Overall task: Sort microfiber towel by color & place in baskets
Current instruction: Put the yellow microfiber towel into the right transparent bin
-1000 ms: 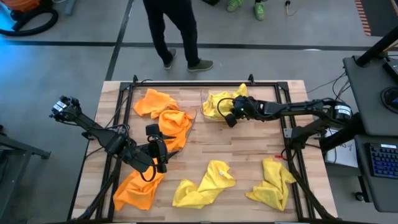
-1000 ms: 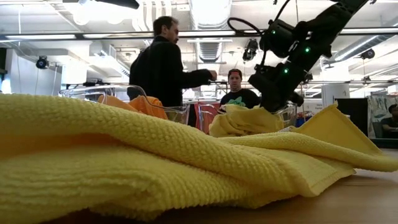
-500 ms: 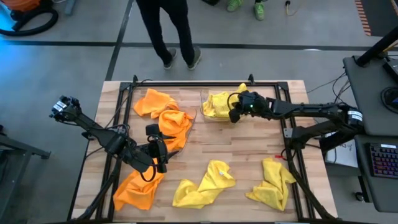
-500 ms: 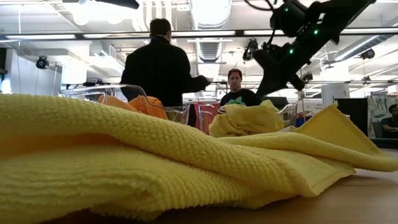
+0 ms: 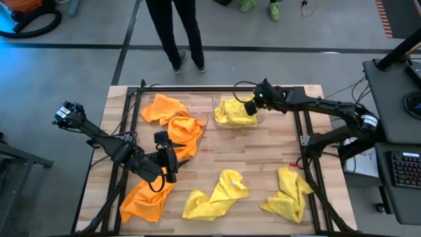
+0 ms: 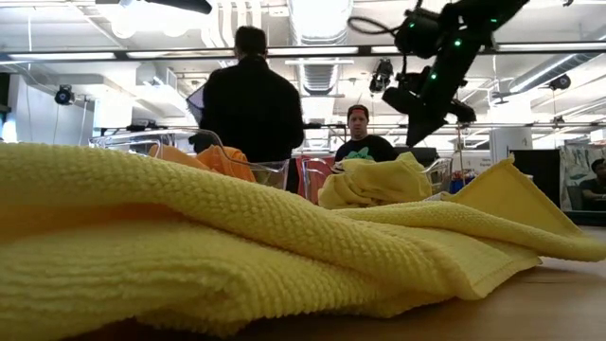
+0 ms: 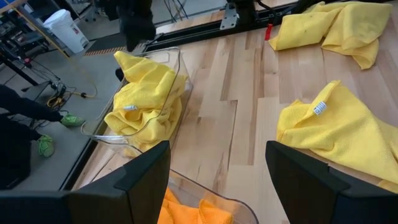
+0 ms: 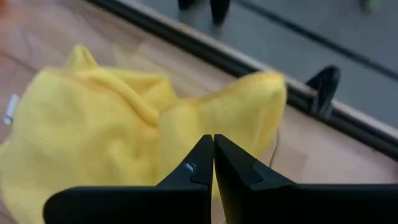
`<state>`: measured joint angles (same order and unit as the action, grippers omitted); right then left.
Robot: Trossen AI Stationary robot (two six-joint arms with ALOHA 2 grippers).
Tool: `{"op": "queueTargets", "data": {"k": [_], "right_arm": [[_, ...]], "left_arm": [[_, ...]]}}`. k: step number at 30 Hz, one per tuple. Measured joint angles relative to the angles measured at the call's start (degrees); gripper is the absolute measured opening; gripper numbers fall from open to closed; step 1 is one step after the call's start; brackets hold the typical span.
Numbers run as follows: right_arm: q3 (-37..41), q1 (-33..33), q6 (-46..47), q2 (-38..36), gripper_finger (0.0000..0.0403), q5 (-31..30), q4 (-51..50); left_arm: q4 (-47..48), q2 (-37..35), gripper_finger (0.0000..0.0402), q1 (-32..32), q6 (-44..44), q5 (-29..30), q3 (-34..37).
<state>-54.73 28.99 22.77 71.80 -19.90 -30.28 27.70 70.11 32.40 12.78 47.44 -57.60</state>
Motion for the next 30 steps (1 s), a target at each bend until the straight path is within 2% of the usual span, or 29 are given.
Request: {"op": "queueTargets", "data": {"k": [7,17,30], "right_arm": [[-7.4,0.4,-1.3,8.5,0.0009,4.5,-4.5],[-13.4,0.1,-1.8,19.3,0.0009,3.9,-10.0],[-11.5,0.0,-1.4,21.4,0.0009,3.7,-9.6]], "left_arm": [[0.0,0.0,0.0247,0.0,0.0,0.0,0.0],[0.4,0.0,0.0247,0.0,0.4,0.0,0.0],[0.4,0.0,0.0247,0.0,0.4,0.0,0.4]]}}
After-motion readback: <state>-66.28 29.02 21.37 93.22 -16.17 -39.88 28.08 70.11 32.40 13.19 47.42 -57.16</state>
